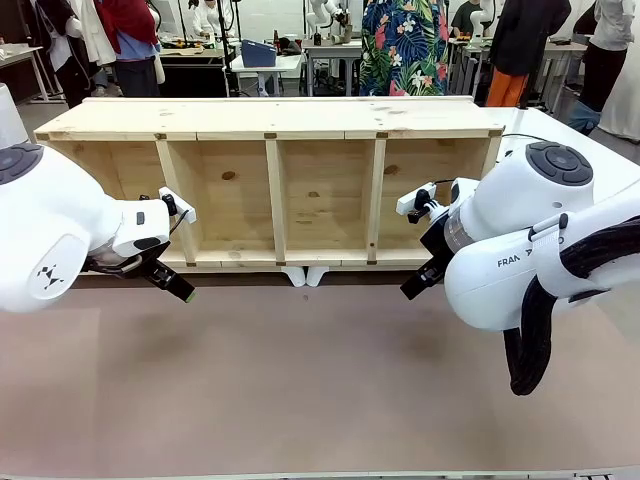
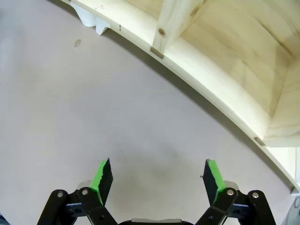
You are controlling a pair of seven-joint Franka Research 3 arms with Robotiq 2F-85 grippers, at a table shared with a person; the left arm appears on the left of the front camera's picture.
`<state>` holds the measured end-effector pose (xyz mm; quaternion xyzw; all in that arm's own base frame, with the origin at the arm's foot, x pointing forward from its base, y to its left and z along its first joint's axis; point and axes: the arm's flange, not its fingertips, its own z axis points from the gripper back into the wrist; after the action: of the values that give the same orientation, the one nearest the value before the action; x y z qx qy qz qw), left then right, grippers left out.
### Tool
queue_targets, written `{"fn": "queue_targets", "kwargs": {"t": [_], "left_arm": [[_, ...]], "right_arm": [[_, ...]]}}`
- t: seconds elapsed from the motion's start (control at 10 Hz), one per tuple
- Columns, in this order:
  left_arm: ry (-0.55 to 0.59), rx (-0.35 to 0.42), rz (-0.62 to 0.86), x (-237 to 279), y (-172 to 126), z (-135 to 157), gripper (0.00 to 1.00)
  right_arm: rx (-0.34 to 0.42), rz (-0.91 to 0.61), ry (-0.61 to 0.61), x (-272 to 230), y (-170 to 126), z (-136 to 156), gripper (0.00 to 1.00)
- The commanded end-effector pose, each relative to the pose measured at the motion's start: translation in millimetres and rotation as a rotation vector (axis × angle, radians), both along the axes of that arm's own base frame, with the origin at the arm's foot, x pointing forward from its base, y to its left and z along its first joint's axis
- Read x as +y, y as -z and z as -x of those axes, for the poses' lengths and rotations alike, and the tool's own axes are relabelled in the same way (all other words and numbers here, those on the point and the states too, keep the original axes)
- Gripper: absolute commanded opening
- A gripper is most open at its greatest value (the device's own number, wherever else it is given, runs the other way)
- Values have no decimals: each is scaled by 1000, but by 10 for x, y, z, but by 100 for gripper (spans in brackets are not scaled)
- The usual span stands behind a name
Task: Perform cable management.
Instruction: When the cord part of the Power Cable appears at the lower middle area of the table and stops, grasp the cord part of the Power Cable.
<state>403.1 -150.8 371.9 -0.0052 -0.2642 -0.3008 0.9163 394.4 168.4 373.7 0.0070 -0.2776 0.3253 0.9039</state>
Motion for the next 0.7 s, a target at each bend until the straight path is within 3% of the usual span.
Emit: {"fn": "queue_targets", "kwargs": {"t": [0.0, 0.3, 0.5, 0.6], "left_arm": [[-2, 0, 2, 7, 0, -2, 100], [0, 0, 0, 0, 0, 0, 100], [26, 80, 17, 69, 16, -2, 100], [36, 76, 20, 112, -34, 57, 100]], "right_arm": [[1, -3, 3, -3, 0, -1, 100], [1, -3, 3, -3, 0, -1, 100], [-8, 21, 27, -28, -10, 56, 100], [-25, 32, 36, -71, -72, 134, 100]]}}
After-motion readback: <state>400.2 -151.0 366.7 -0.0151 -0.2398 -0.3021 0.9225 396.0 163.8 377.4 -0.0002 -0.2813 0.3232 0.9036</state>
